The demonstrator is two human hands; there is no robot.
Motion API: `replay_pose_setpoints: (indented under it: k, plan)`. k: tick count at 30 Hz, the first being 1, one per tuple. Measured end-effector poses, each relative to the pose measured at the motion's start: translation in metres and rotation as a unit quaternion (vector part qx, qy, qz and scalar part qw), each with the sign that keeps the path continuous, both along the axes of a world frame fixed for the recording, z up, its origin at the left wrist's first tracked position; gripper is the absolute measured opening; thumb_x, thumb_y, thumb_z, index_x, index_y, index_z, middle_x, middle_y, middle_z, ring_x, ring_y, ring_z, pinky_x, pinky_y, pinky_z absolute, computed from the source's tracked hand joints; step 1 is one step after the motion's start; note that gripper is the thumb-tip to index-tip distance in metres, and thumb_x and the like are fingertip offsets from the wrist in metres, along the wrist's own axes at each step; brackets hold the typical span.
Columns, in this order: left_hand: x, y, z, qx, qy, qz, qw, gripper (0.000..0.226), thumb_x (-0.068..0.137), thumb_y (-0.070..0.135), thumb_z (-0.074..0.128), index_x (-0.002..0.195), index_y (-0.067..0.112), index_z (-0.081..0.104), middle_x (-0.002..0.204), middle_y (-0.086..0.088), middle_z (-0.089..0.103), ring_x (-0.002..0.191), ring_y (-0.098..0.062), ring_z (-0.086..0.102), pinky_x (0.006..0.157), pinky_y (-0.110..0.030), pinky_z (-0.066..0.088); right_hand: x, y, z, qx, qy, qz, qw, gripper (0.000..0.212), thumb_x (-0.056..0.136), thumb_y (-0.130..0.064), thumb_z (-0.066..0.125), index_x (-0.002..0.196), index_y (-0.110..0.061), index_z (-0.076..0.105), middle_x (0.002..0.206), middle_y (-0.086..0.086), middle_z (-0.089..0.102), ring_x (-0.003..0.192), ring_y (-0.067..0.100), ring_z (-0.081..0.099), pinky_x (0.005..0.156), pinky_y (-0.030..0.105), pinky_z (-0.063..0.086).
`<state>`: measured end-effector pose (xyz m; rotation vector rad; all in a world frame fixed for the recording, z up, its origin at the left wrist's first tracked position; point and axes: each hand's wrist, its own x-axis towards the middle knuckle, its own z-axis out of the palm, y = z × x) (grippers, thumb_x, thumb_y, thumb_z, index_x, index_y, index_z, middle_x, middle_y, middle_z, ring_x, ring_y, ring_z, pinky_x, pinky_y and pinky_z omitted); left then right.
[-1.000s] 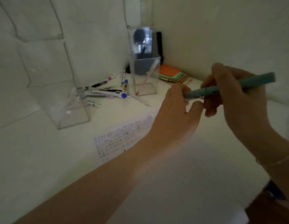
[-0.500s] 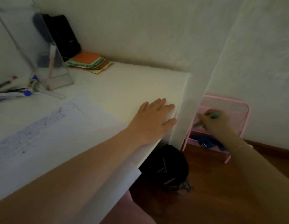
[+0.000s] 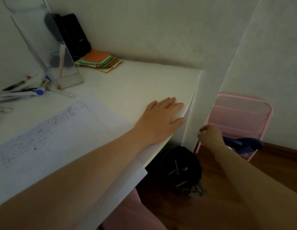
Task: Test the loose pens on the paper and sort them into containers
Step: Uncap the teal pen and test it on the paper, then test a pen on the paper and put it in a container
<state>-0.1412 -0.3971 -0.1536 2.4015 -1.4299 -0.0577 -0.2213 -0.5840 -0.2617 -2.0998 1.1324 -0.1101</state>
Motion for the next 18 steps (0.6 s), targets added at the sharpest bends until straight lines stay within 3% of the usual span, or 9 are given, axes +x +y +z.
replay_pose_setpoints:
  k: [2,3,5,7,9,11,15,18]
  plan:
    - [0.002,-0.002,0.002,-0.009,0.057,0.016,0.998,0.047,0.096,0.046,0.04,0.14,0.03,0.038,0.154,0.007,0.025,0.141,-0.007,0.017,0.117,-0.033,0.006,0.005,0.0,0.04,-0.087,-0.14,-0.061,0.984,0.027,0.086,-0.003,0.049,0.11,-0.008,0.062,0.111,0.014,0.062,0.093,0.028,0.059,0.08,0.029,0.046]
    - [0.004,-0.004,0.006,-0.04,0.141,0.032,0.989,0.044,0.095,0.044,0.044,0.136,0.029,0.046,0.151,0.007,0.032,0.139,-0.006,0.024,0.117,-0.033,0.01,0.009,0.002,0.066,-0.129,-0.217,-0.085,0.964,0.025,0.086,-0.001,0.048,0.104,-0.009,0.062,0.109,0.011,0.06,0.088,0.022,0.057,0.078,0.027,0.047]
    - [0.009,-0.003,0.02,-0.153,0.37,0.058,0.914,0.033,0.094,0.034,0.052,0.124,0.022,0.059,0.137,0.006,0.051,0.124,-0.005,0.046,0.112,-0.03,0.029,0.02,0.018,0.126,-0.18,-0.356,-0.106,0.911,0.021,0.082,0.003,0.047,0.093,-0.01,0.059,0.103,0.003,0.053,0.074,0.008,0.05,0.072,0.015,0.045]
    - [0.016,0.004,0.037,-0.271,0.46,0.086,0.841,0.021,0.094,0.017,0.052,0.11,0.016,0.066,0.12,0.002,0.062,0.106,-0.004,0.058,0.099,-0.022,0.042,0.032,0.047,0.183,-0.195,-0.463,-0.06,0.862,0.023,0.075,0.004,0.047,0.087,-0.012,0.058,0.095,0.0,0.05,0.063,-0.002,0.046,0.063,0.008,0.039]
    - [0.029,0.02,0.053,-0.348,0.434,0.136,0.819,0.018,0.091,0.008,0.053,0.099,0.015,0.068,0.109,-0.003,0.066,0.104,-0.011,0.061,0.092,-0.026,0.045,0.043,0.088,0.227,-0.196,-0.518,0.034,0.832,0.024,0.069,0.003,0.047,0.08,-0.015,0.058,0.087,0.0,0.052,0.058,-0.003,0.047,0.06,0.007,0.035]
    - [0.043,0.047,0.063,-0.37,0.346,0.188,0.841,0.017,0.086,0.006,0.056,0.088,0.015,0.07,0.093,-0.001,0.07,0.092,-0.011,0.064,0.08,-0.022,0.046,0.062,0.132,0.253,-0.207,-0.523,0.145,0.814,0.021,0.067,0.002,0.049,0.076,-0.014,0.061,0.08,0.0,0.054,0.058,0.001,0.047,0.06,0.007,0.034]
    - [0.067,0.128,0.062,-0.259,0.168,0.292,0.905,0.03,0.086,0.013,0.056,0.063,0.032,0.057,0.067,0.016,0.061,0.062,0.002,0.055,0.055,-0.004,0.036,0.117,0.222,0.255,-0.198,-0.428,0.332,0.817,0.019,0.074,0.0,0.054,0.081,-0.01,0.068,0.085,0.005,0.064,0.073,0.013,0.054,0.07,0.019,0.041]
    - [0.072,0.194,0.048,-0.156,0.062,0.351,0.921,0.022,0.089,0.018,0.053,0.072,0.033,0.055,0.076,0.017,0.058,0.063,-0.001,0.052,0.062,-0.009,0.037,0.156,0.279,0.233,-0.183,-0.309,0.445,0.82,0.025,0.083,-0.001,0.051,0.096,-0.013,0.068,0.101,0.004,0.065,0.089,0.014,0.056,0.079,0.014,0.037]
